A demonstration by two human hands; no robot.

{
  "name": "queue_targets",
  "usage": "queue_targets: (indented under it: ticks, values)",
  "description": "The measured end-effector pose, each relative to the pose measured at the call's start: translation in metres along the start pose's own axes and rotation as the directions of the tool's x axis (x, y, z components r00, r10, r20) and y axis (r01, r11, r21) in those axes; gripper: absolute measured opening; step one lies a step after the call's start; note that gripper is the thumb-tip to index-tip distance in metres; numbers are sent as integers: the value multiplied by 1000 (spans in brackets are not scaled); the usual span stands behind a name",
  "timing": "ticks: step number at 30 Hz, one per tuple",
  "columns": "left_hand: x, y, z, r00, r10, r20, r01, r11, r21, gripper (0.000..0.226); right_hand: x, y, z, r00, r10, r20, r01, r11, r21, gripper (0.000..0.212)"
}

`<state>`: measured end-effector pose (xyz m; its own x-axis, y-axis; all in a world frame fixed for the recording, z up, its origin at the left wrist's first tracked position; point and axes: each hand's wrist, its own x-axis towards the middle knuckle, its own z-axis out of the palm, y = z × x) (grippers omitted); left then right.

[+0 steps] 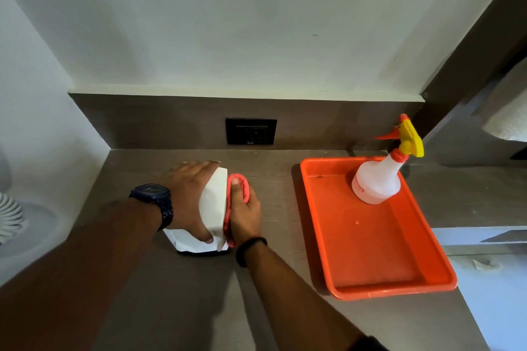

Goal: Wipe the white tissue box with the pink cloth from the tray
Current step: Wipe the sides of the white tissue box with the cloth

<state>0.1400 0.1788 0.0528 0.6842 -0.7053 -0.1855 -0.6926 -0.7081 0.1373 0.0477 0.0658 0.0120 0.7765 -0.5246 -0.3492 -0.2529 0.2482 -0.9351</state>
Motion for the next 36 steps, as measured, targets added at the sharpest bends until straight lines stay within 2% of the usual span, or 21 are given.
queue_targets:
  ticks: [2,4,8,9,11,13,14,16,17,19,20,21,25,32,34,36]
  values:
    - [0,-1,2,1000,0,-7,0,1000,-11,147,-13,12,-4,999,52,0,-52,999,-6,11]
    - [1,-2,1,1000,6,-12,-6,1000,-21,148,-28,21,-11,993,116,24,-117,993,32,14]
    - [-4,-3,-2,1000,19,4,-19,997,-73,158,-46,5,-24,963,255,89,-269,936,226,28]
    - [-9,-5,-2,1000,8,5,-8,994,-114,162,-47,-5,-26,967,237,95,-254,928,274,36]
    - [-21,-14,-4,998,-54,-20,47,968,-245,166,-44,-29,-21,993,99,59,-112,948,298,39]
    - [-32,-24,-6,992,-126,-28,107,925,-366,164,-38,-52,-8,993,-117,-14,118,982,149,37]
    - [-36,-29,-8,988,-155,-15,135,902,-410,163,-34,-61,0,969,-247,-24,247,969,-8,33]
    - [-40,-35,-12,986,-166,13,150,857,-493,163,-26,-75,17,881,-462,100,466,813,-350,29]
    - [-41,-36,-12,989,-150,11,133,835,-534,163,-20,-77,24,849,-478,224,521,691,-502,34]
    - [-40,-36,-11,990,-138,13,117,783,-610,165,-9,-71,33,828,-360,431,555,412,-722,47]
    - [-40,-36,-9,990,-140,23,122,758,-640,166,-6,-66,36,822,-312,477,561,293,-774,48]
    - [-40,-37,-7,990,-135,33,122,737,-664,166,-6,-62,38,815,-300,496,565,221,-795,48]
    - [-41,-38,-3,995,-99,2,71,694,-716,163,-12,-54,37,791,-372,486,577,189,-795,46]
    - [-39,-35,-3,997,-79,9,66,749,-659,162,-20,-47,12,670,-416,615,711,119,-694,45]
    - [-39,-34,-1,996,-85,4,67,759,-648,160,-13,-45,6,675,-407,615,708,123,-696,47]
    - [-38,-32,1,994,-107,-6,78,758,-647,158,-5,-48,8,734,-397,551,653,189,-733,48]
